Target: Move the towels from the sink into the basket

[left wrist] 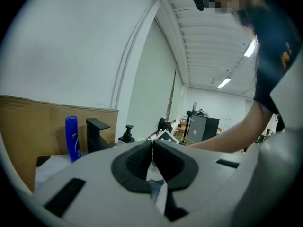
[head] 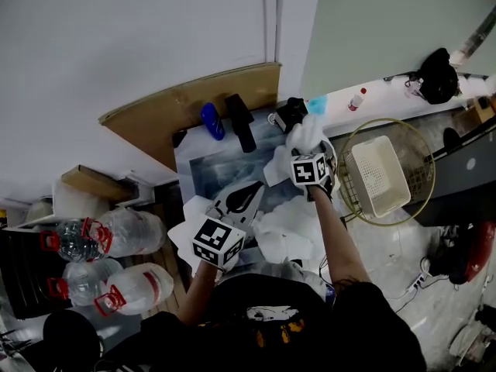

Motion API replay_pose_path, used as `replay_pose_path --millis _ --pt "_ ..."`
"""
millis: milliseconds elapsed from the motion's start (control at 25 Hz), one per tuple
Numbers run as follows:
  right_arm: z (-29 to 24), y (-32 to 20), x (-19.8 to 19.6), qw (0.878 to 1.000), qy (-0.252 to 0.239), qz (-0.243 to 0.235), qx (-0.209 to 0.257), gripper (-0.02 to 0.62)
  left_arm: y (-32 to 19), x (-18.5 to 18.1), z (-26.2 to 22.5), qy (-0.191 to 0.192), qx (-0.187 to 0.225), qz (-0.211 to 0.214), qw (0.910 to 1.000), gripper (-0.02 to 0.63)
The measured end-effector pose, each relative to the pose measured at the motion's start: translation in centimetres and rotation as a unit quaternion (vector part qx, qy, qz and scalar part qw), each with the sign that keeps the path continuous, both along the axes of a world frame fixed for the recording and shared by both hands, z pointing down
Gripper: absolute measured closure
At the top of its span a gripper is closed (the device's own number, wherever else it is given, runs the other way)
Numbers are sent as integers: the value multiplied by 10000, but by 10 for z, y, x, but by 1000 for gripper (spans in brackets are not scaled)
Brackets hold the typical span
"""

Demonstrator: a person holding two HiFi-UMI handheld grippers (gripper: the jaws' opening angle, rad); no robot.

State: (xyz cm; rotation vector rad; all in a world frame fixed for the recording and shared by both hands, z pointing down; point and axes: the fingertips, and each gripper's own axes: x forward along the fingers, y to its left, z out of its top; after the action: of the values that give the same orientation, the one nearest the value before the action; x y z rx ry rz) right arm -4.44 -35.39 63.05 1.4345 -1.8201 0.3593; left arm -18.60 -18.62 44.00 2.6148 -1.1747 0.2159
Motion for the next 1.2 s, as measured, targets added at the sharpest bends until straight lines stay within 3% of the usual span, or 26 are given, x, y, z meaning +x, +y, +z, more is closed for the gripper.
replay_pose_path --millis 120,480,880,1200 --pt "7 -6 4 9997 238 94 -43 219 -2 -9 7 -25 -89 -32 10000 598" --pt "-17 11 5 9999 -45 -146 -18 420 -5 -12 8 123 -58 184 9997 598" --pt "-116 47 29 9923 -589 -294 1045 433 11 27 -10 282 118 620 9976 598" --pt "-182 63 70 9788 -932 -433 1772 436 5 75 -24 259 318 603 9973 598"
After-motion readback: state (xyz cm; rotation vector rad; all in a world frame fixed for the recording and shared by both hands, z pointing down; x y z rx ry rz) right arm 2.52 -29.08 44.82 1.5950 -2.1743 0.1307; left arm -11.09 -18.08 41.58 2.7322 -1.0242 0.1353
